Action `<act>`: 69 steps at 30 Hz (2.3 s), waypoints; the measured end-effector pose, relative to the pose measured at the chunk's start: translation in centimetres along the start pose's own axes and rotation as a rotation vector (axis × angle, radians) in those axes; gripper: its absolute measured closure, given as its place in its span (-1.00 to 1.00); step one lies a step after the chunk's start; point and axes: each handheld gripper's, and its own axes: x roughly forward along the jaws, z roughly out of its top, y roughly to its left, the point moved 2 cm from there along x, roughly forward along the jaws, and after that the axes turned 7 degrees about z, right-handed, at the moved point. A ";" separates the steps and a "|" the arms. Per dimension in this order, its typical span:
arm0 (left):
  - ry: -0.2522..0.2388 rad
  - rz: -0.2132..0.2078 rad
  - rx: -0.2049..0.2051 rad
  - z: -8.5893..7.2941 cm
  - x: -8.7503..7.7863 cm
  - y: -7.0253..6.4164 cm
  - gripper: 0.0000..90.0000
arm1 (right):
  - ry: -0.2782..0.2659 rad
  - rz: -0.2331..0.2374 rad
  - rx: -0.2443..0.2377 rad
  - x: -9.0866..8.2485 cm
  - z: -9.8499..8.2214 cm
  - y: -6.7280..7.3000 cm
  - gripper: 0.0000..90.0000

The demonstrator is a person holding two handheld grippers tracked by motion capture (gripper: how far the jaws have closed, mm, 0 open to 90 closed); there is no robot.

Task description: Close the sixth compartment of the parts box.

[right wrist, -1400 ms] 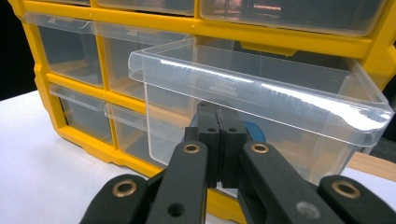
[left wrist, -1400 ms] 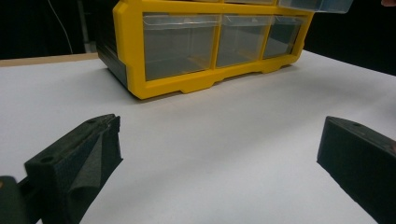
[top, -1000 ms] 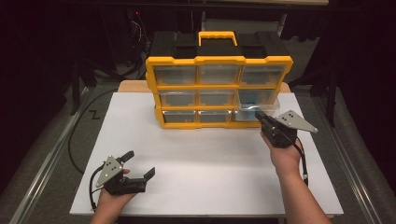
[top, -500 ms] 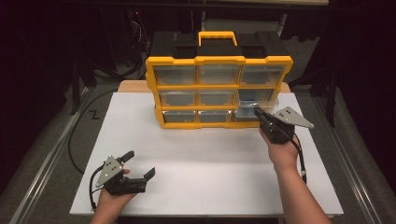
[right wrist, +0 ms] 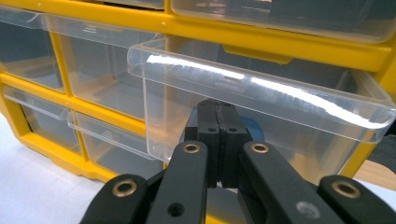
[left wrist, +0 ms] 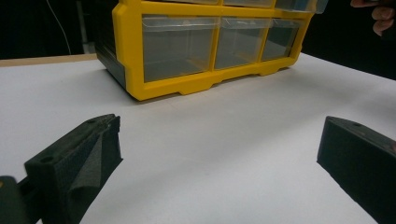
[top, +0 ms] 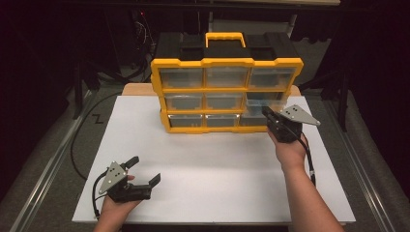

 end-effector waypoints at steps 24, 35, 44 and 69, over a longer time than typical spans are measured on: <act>-0.006 -0.006 -0.001 0.0 0.0 0.1 -0.99 | 0.043 -0.046 -0.018 2.4 0.7 -0.7 1.00; -0.005 -0.012 -0.001 0.0 0.1 0.0 -0.99 | 0.061 -0.060 -0.028 3.3 0.8 -0.9 1.00; -0.004 -0.012 0.002 0.0 -0.1 0.0 -0.99 | 0.067 -0.055 -0.032 3.0 1.5 -0.6 1.00; 0.002 -0.017 0.017 0.0 0.2 -0.3 -0.99 | 0.129 0.106 0.022 -0.3 -2.4 2.0 0.01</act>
